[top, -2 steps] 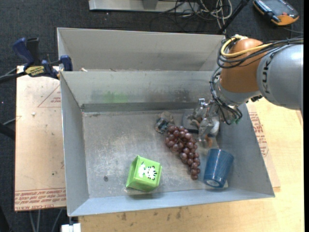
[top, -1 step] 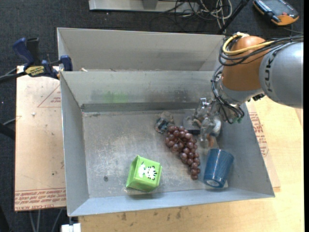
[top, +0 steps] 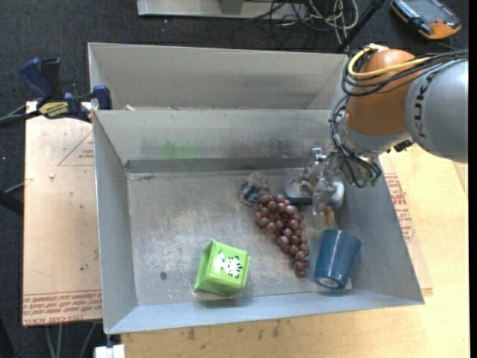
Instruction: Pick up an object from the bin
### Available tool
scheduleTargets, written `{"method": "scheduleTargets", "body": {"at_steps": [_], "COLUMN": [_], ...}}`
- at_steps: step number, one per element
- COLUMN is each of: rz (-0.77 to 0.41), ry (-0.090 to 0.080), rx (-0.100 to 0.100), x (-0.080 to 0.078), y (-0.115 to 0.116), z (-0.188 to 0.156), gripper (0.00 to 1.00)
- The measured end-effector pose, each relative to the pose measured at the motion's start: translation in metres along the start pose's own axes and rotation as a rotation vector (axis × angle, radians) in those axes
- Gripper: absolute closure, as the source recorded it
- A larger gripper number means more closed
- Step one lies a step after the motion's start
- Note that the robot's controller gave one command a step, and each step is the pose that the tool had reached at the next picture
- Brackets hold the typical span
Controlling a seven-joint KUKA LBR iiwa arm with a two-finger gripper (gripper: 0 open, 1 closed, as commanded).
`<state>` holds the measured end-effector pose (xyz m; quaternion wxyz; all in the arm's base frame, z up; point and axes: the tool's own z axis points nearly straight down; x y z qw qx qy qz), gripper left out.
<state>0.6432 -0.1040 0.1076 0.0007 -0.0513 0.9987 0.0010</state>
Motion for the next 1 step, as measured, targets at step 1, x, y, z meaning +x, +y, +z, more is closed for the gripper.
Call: {"method": "scheduleTargets", "body": {"at_steps": [1], "rz": [0.0], "ry": [-0.001], "rx": [0.001], "x": [-0.0002], "y": [-0.0002], "z": [-0.0166], "gripper": [1.0]}}
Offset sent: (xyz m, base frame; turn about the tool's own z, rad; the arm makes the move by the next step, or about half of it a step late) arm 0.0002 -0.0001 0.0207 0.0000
